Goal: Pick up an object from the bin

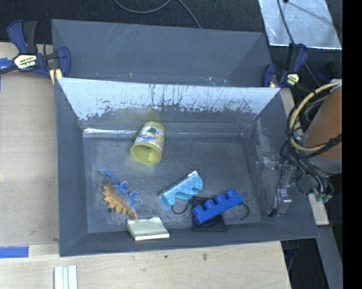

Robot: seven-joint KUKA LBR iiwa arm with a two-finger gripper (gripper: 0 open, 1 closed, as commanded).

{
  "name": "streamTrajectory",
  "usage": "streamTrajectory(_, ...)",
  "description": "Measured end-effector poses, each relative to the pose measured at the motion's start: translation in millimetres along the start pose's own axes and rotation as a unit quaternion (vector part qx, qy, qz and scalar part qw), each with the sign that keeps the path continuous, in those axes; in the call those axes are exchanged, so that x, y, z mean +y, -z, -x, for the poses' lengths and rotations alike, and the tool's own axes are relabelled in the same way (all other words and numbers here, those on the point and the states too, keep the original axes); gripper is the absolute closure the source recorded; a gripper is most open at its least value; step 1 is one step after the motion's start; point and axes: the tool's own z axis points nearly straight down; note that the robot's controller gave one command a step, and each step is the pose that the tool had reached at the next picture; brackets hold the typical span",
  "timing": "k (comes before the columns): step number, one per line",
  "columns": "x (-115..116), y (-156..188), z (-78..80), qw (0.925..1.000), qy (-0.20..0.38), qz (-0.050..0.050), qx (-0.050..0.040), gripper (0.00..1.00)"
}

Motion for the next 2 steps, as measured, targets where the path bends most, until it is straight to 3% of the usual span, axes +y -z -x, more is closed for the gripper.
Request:
streamTrajectory(1, 0.5, 4.2, 2.1, 1.0000, 0.002, -0.001, -0.0041, 0.00)
streamTrajectory(2, 16.2, -40.0, 5.8, 0.9993, 0.038, -0.002, -0.0051, 0.00)
